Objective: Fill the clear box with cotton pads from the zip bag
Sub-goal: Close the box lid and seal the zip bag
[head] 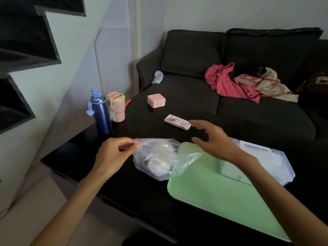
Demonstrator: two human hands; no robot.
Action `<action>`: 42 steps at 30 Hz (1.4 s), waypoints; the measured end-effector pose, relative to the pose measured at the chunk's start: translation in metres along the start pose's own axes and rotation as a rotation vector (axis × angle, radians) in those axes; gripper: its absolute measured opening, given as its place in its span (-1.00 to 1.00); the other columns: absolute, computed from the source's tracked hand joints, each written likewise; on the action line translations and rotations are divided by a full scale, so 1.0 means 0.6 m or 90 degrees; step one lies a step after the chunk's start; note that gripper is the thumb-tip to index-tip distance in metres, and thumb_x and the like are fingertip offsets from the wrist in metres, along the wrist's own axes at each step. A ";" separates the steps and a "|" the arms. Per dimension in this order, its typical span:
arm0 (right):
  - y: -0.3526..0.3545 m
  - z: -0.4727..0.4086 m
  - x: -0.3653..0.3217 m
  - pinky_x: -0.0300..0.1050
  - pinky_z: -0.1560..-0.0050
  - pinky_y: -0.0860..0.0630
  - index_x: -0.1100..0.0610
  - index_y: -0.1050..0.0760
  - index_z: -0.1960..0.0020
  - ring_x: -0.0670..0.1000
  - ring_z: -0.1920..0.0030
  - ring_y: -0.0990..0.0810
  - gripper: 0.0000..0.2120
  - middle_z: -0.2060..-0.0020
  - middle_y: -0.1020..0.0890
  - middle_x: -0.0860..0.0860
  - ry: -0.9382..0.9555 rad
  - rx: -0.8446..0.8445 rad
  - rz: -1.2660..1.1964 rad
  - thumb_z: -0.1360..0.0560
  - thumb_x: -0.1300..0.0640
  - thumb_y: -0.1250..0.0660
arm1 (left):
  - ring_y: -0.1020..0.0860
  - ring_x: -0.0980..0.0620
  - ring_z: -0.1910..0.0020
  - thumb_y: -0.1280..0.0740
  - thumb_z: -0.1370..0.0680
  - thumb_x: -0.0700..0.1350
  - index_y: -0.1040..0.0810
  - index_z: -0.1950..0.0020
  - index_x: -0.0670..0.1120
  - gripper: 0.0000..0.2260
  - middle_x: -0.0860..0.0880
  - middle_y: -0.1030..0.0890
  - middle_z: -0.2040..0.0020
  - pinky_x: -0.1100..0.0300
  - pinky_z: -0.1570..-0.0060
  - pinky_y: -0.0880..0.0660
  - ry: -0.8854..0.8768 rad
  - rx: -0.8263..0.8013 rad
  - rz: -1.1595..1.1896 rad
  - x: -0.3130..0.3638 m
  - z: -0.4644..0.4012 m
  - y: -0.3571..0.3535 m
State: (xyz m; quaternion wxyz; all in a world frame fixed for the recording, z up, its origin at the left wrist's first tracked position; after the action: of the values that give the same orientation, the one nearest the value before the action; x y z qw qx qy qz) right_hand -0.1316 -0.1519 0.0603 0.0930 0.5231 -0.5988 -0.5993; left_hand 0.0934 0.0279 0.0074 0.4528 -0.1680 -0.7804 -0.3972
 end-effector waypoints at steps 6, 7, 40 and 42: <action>-0.095 -0.020 -0.145 -0.19 -0.02 -0.43 0.02 -0.55 -0.22 -0.05 -0.12 -0.52 -0.59 -0.11 -0.61 -0.05 0.191 0.017 0.096 -0.45 -0.17 -0.34 | -0.64 0.19 0.08 -0.47 -0.42 -0.09 -0.67 -0.01 0.08 -0.82 0.16 -0.69 0.12 0.11 -0.05 -0.57 -0.025 -0.022 0.020 0.019 -0.003 -0.012; -0.100 -0.025 -0.146 -0.19 0.05 -0.47 0.01 -0.60 -0.14 -0.05 -0.05 -0.55 -0.68 -0.03 -0.63 -0.06 0.193 0.027 0.081 -0.46 -0.12 -0.35 | -0.64 0.21 0.09 -0.47 -0.42 -0.09 -0.66 0.00 0.09 -0.82 0.16 -0.69 0.13 0.15 -0.03 -0.57 -0.027 -0.022 0.027 0.020 -0.003 -0.011; -0.106 -0.015 -0.119 -0.25 0.19 -0.50 0.06 -0.62 -0.04 -0.11 0.12 -0.57 -0.79 0.07 -0.67 -0.03 0.075 0.043 -0.008 -0.50 -0.02 -0.34 | -0.55 0.11 0.07 -0.35 -0.51 -0.01 -0.57 -0.10 0.04 -0.82 0.04 -0.59 0.03 0.27 0.10 -0.45 -0.080 0.007 -0.236 0.057 0.001 -0.026; -0.110 -0.014 -0.119 -0.31 0.23 -0.45 0.07 -0.62 -0.02 -0.11 0.13 -0.57 -0.81 0.08 -0.66 -0.03 0.076 0.053 -0.005 -0.51 -0.01 -0.33 | -0.53 0.13 0.08 -0.32 -0.52 0.00 -0.57 -0.12 0.01 -0.80 0.02 -0.58 0.02 0.32 0.16 -0.41 -0.080 0.018 -0.242 0.060 0.004 -0.030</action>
State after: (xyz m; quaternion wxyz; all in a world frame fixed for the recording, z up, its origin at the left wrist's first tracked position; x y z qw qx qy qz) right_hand -0.0604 -0.0868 0.0457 0.1046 0.5637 -0.6143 -0.5421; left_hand 0.0613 0.0149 0.0287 0.3220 -0.0356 -0.8305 -0.4531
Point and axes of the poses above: each hand's wrist, its own z-axis away from the middle knuckle, its own y-axis out of the back of the hand, x = y × z, the point moved 1 cm from there along -z, towards the middle knuckle
